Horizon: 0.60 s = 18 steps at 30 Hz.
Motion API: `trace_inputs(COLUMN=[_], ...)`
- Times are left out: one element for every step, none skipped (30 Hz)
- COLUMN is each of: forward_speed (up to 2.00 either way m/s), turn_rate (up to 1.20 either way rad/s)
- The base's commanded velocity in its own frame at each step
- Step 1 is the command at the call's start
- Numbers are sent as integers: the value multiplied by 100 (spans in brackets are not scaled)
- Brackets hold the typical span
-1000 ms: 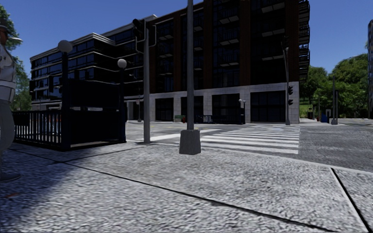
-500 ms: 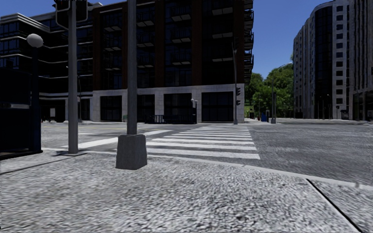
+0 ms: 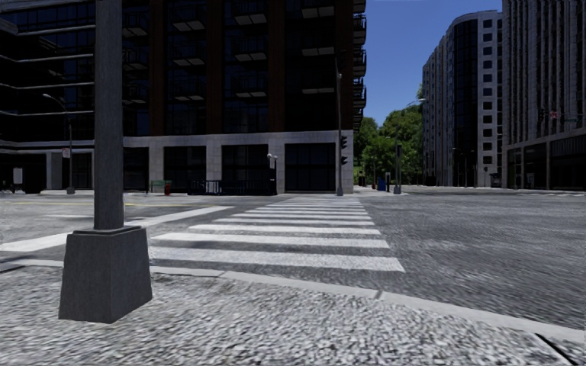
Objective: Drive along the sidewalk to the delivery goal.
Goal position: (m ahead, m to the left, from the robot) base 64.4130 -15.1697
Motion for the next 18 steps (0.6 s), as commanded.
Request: trace_inputs(forward_speed=[200, 200, 200, 200, 200, 200, 200, 200, 200, 200, 200, 200, 200, 200, 200, 200, 200, 200], turn_rate=[0, 0, 0, 0, 0, 0, 0, 0, 0, 0, 0, 0, 0, -8, -17, -17, -21, -22])
